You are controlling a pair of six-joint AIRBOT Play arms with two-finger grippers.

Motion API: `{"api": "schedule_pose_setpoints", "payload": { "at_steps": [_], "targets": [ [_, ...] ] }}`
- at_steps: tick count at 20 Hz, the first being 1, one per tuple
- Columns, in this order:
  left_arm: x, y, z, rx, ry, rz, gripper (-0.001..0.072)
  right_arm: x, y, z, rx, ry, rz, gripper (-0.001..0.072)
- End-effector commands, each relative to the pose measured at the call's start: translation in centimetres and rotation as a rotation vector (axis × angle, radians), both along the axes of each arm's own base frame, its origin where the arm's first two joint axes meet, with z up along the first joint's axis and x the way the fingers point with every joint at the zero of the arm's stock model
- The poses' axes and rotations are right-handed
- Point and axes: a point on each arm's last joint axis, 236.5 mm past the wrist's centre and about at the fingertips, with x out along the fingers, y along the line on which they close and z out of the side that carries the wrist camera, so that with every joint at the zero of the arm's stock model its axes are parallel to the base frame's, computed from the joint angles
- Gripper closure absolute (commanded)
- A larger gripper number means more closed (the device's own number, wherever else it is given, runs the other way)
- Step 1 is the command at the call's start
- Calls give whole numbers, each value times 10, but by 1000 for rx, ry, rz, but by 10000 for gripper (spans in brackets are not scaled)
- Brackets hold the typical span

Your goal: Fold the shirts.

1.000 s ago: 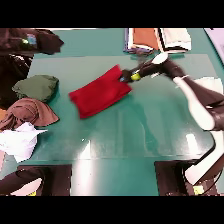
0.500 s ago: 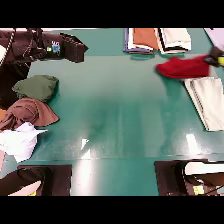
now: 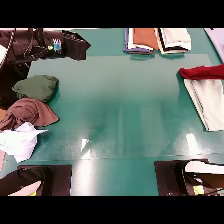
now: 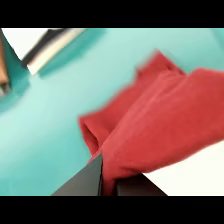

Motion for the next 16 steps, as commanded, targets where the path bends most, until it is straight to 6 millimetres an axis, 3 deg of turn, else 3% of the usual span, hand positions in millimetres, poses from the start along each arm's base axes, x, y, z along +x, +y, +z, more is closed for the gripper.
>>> {"api": "schedule_pose_setpoints", "payload": {
  "at_steps": [1, 3, 6, 10, 16],
  "targets": [
    [-3, 0, -4, 9, 18, -8, 687, -5, -2, 46, -74, -85, -21, 692],
    [-3, 0, -4, 11, 20, -9, 687, -14, 0, 62, -100, -95, -22, 693],
    [-4, 0, -5, 13, 20, -10, 686, -36, -3, 54, -113, -17, -20, 692],
    [-5, 0, -8, 22, 29, -14, 687, -74, -9, 12, -73, 123, -47, 693],
    [-8, 0, -15, 42, 49, -23, 687, -168, -17, -76, -31, 364, -173, 691]
  ]
}}
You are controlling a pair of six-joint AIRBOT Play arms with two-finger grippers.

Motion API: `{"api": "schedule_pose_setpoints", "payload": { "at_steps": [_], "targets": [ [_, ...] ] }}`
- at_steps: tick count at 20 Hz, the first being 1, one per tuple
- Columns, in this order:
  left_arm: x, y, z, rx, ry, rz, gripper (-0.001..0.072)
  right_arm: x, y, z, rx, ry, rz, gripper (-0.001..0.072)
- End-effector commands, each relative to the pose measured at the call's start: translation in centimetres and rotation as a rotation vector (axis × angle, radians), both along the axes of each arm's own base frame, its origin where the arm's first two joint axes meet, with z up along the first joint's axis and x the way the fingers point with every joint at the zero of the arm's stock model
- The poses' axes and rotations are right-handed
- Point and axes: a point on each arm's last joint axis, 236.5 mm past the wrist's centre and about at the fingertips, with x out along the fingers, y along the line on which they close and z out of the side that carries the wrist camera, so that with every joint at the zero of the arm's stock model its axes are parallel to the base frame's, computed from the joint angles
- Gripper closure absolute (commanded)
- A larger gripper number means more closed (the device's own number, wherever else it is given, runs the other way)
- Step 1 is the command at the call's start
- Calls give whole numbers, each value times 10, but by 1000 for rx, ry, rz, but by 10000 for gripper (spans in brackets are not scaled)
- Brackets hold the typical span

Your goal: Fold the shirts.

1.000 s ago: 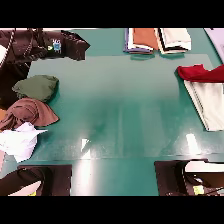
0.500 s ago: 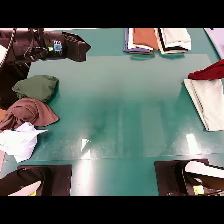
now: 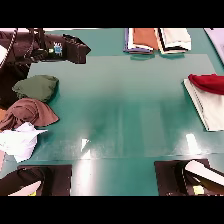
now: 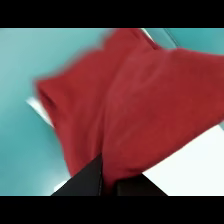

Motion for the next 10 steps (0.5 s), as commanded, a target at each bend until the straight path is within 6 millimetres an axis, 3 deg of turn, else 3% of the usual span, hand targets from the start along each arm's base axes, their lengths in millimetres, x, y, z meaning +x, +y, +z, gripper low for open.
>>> {"api": "schedule_pose_setpoints", "payload": {
  "at_steps": [1, 2, 3, 4, 5, 6, 8, 10],
  "targets": [
    [-2, 0, -4, 15, 7, -8, 686, -58, -1, -53, 42, 147, -77, 690],
    [-2, 0, -4, 15, 8, -8, 686, -71, -1, -65, 50, 178, -87, 685],
    [-2, 0, -4, 15, 8, -8, 686, -83, 1, -77, 57, 208, -89, 571],
    [-2, 0, -4, 15, 8, -8, 687, -92, 1, -86, 68, 227, -103, 359],
    [-2, 0, -4, 15, 8, -8, 686, -102, 0, -95, 78, 251, -117, 214],
    [-2, 0, -4, 15, 8, -8, 686, -109, -1, -99, 95, 262, -132, 154],
    [-2, 0, -4, 14, 7, -8, 686, -111, -4, -93, 104, 245, -152, 154],
    [-2, 0, -4, 14, 8, -8, 686, -84, -2, -64, 99, 143, -127, 154]
  ]
}}
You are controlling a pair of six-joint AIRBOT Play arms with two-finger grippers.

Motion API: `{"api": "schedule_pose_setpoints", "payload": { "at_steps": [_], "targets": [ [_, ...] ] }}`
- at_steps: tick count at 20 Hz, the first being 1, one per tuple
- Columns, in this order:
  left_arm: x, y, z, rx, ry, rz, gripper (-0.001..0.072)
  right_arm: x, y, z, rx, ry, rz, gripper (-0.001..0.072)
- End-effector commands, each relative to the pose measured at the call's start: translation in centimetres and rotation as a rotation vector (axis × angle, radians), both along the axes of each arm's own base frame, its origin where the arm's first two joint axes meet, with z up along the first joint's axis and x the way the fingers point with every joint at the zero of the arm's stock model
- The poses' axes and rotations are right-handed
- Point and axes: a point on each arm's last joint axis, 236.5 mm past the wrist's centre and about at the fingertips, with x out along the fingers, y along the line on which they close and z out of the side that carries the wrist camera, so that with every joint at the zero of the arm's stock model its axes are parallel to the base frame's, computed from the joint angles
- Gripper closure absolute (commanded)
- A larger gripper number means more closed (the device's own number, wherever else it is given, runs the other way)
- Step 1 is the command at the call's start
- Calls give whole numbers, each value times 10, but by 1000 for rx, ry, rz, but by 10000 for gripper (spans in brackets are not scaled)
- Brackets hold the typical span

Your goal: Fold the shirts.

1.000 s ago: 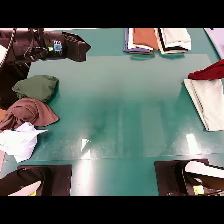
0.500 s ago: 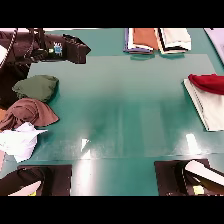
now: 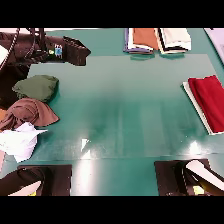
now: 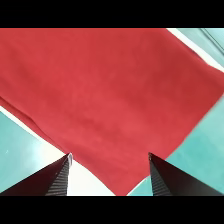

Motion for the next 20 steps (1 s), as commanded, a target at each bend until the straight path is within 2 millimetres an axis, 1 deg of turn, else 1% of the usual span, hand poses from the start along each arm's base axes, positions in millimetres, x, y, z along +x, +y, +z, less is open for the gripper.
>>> {"api": "schedule_pose_setpoints", "payload": {
  "at_steps": [1, 2, 3, 4, 5, 6, 7, 8, 10, 12, 13, 14, 15, 16, 17, 18, 20],
  "targets": [
    [0, 0, 0, 0, 0, -1, 686, 32, 9, 34, 3, -126, 33, 155],
    [-1, 0, 0, -1, 0, -1, 686, 56, 22, 55, 0, -191, 86, 155],
    [-1, 0, 0, 0, 1, -1, 686, 79, 43, 72, 12, -244, 154, 155],
    [0, 0, 1, -1, -1, -1, 686, 102, 74, 88, 35, -290, 243, 154],
    [1, 0, 2, -6, -8, 2, 686, 120, 107, 98, 65, -319, 334, 155],
    [1, 0, 2, -4, -8, 2, 686, 136, 145, 105, 90, -336, 437, 155],
    [0, 0, 2, -3, -6, 2, 686, 147, 179, 107, 101, -338, 531, 156],
    [-1, 0, 0, 1, 1, -1, 686, 154, 218, 107, 116, -335, 633, 161],
    [-2, 0, -3, 9, 11, -4, 686, 159, 279, 105, 111, -320, 802, 164],
    [-2, 0, -2, 6, 8, -4, 686, 158, 330, 105, 91, -320, 940, 166],
    [-1, 0, -1, 3, 4, -2, 686, 155, 351, 104, 81, -317, 1001, 167],
    [0, 0, 2, -5, -6, 1, 686, 151, 371, 105, 84, -323, 1052, 220],
    [2, 0, 5, -11, -15, 5, 686, 147, 388, 106, 90, -327, 1095, 393],
    [3, -1, 7, -17, -23, 7, 686, 142, 403, 106, 97, -326, 1135, 582],
    [4, -1, 8, -21, -28, 9, 686, 137, 413, 106, 103, -324, 1163, 691],
    [4, -1, 9, -23, -31, 10, 686, 134, 421, 106, 107, -324, 1185, 691],
    [4, -1, 8, -23, -30, 10, 686, 130, 429, 106, 112, -324, 1206, 691]
  ]
}}
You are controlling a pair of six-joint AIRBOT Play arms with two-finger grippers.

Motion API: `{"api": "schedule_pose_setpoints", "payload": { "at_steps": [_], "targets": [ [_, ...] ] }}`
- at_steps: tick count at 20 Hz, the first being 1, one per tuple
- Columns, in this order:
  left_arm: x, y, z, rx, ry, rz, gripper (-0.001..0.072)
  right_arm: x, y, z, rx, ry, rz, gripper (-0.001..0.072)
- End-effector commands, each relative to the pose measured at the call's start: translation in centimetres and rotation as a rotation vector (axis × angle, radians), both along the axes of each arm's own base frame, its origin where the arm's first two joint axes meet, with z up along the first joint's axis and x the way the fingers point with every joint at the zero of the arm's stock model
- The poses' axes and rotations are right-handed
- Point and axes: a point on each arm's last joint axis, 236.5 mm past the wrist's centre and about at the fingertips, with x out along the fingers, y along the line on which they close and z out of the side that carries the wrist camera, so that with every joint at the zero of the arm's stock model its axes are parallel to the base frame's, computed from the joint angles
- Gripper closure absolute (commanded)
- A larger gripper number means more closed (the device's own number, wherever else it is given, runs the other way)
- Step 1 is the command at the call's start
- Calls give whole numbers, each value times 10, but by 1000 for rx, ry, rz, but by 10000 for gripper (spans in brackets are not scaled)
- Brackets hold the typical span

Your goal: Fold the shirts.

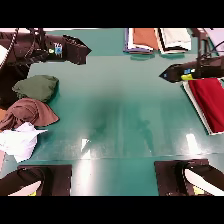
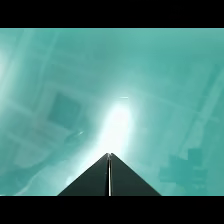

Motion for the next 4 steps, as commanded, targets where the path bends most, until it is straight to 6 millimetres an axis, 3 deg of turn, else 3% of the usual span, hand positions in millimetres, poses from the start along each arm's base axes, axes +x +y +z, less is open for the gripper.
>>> {"api": "schedule_pose_setpoints", "payload": {
  "at_steps": [1, 4],
  "targets": [
    [1, 0, 4, -9, -12, 3, 685, -10, 26, 1, 0, -6, 70, 691],
    [1, 0, 4, -9, -12, 3, 686, -12, 26, 0, -1, 2, 74, 691]
  ]
}}
